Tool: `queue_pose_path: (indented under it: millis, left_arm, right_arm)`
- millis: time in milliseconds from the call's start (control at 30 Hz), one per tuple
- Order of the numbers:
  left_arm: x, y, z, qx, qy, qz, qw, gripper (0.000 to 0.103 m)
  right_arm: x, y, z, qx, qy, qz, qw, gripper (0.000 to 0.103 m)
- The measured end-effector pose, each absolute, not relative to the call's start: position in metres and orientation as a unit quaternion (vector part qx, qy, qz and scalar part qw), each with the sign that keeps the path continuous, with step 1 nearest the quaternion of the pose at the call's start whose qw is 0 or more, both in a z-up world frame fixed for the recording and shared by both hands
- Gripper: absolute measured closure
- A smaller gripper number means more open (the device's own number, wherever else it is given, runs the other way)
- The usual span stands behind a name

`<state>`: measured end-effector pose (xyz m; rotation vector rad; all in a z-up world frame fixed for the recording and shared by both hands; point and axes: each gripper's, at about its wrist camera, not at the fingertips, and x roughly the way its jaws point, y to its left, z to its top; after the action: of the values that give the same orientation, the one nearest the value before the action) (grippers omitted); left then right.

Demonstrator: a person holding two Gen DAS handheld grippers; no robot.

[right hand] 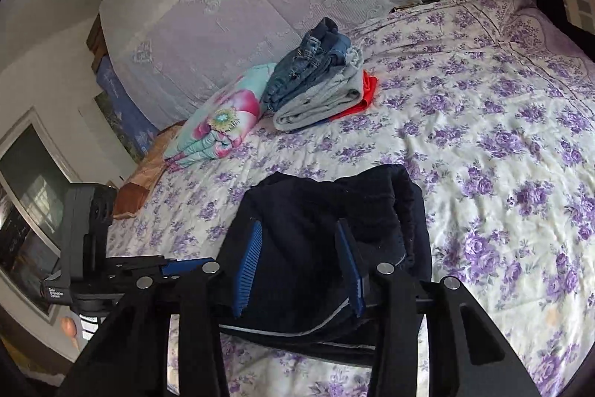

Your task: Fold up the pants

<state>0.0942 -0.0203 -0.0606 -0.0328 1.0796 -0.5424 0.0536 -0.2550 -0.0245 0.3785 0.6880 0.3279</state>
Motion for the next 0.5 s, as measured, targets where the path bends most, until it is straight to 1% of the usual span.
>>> queue_pose_path:
  millis: [133, 167, 200, 233, 300, 400, 500]
  left_arm:
    - [0.095, -0.023, -0.098, -0.010, 0.509, -0.257, 0.822, 0.073]
    - [0.092, -0.020, -0.100, -0.016, 0.501, -0.262, 0.825, 0.073]
    - [0.088, -0.018, -0.099, -0.013, 0.492, -0.265, 0.829, 0.073]
    - [0.083, -0.018, -0.097, -0.005, 0.485, -0.266, 0.833, 0.073]
    - [0.077, -0.015, -0.090, -0.003, 0.478, -0.270, 0.836, 0.073]
    - [0.066, -0.010, -0.086, -0.001, 0.470, -0.274, 0.839, 0.073]
    - [0.061, -0.009, -0.091, -0.003, 0.468, -0.268, 0.842, 0.073]
  right_arm:
    - [0.075, -0.258, -0.076, 0.168, 0.427, 0.098, 0.883, 0.066]
    - [0.076, -0.259, -0.083, 0.164, 0.434, 0.090, 0.881, 0.067]
    - [0.075, -0.256, -0.078, 0.154, 0.435, 0.086, 0.883, 0.067]
    - [0.077, -0.249, -0.068, 0.137, 0.440, 0.085, 0.883, 0.064]
    - [0.082, -0.228, -0.037, 0.111, 0.423, 0.135, 0.889, 0.064]
    - [0.111, -0.177, 0.005, 0.031, 0.404, 0.200, 0.892, 0.055]
    - [0.171, -0.130, 0.008, 0.003, 0.465, 0.237, 0.853, 0.055]
